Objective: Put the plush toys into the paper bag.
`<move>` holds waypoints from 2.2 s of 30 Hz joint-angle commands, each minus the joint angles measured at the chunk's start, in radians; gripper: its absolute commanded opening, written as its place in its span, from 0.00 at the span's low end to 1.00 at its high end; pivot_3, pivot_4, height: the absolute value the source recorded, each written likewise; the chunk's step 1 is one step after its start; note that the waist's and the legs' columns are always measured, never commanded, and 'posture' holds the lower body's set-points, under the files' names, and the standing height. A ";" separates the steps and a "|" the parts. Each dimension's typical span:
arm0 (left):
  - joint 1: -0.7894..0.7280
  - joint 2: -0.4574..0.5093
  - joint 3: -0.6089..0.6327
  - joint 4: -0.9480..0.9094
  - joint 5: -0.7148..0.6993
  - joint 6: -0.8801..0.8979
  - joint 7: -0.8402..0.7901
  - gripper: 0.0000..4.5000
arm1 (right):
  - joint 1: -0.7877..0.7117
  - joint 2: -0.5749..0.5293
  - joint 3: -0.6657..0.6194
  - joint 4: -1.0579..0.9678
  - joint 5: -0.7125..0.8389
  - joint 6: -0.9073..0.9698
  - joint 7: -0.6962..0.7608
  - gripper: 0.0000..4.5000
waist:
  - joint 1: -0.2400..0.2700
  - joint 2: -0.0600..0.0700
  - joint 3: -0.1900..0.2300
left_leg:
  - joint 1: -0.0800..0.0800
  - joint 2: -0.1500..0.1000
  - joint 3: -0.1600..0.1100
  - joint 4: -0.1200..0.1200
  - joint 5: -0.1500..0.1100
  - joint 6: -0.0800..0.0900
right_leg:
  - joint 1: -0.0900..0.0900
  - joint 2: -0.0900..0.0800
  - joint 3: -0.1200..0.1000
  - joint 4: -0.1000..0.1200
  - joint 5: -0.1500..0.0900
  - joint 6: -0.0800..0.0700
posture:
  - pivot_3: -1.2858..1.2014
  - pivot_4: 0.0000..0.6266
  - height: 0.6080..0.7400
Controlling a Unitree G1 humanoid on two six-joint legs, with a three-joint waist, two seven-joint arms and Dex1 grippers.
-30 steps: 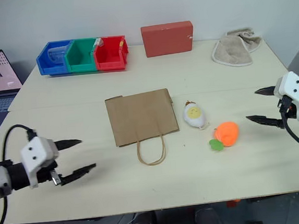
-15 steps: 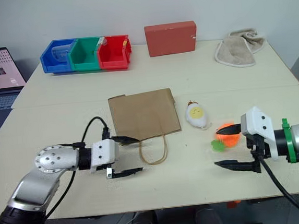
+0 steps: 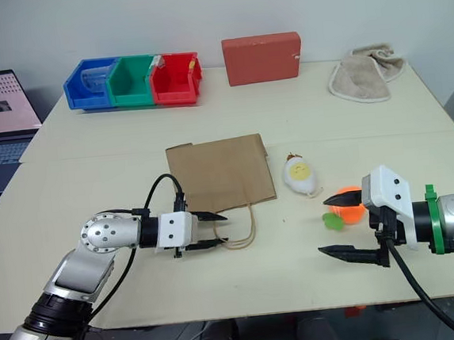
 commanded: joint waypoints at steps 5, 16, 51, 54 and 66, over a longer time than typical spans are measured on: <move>-0.040 -0.009 0.024 -0.068 -0.083 0.140 -0.026 0.01 | -0.014 0.004 0.041 -0.030 -0.026 0.024 -0.081 1.00 | 0.000 0.000 0.000 | 0.000 0.000 -0.001 0.000 0.000 0.000 | 0.000 0.000 0.000 0.000 0.000 0.000 | 0.52 0.24 1.00; -0.212 -0.023 0.184 -0.091 -0.396 0.655 0.007 0.00 | -0.289 0.257 0.369 0.063 -0.164 -0.042 -0.210 0.55 | -0.006 -0.001 0.000 | 0.000 0.001 -0.003 0.000 0.000 0.000 | 0.000 0.001 -0.003 0.001 -0.001 0.002 | 0.52 0.24 1.00; -0.565 -0.149 0.584 -0.054 -0.789 1.065 0.542 0.00 | -0.579 0.945 0.645 0.928 -0.819 -0.411 -0.661 0.00 | -0.007 -0.001 0.000 | -0.002 0.000 -0.008 -0.001 0.001 -0.002 | -0.007 0.001 -0.008 0.016 0.000 0.000 | 0.52 0.24 1.00; -0.613 -0.134 0.609 -0.050 -0.809 1.063 0.575 0.00 | -0.577 0.950 0.648 0.931 -0.823 -0.408 -0.648 0.00 | -0.010 -0.001 0.000 | -0.002 0.000 -0.008 -0.001 0.001 -0.002 | -0.007 0.001 -0.008 0.016 0.000 0.000 | 0.52 0.24 1.00; -0.448 -0.110 0.533 -0.164 -0.808 1.051 0.516 0.00 | -0.606 0.977 0.606 0.933 -0.813 -0.387 -0.629 0.00 | -0.016 -0.002 0.000 | -0.002 0.000 -0.008 -0.001 0.001 -0.003 | -0.007 0.001 -0.008 0.016 0.000 0.000 | 0.52 0.24 1.00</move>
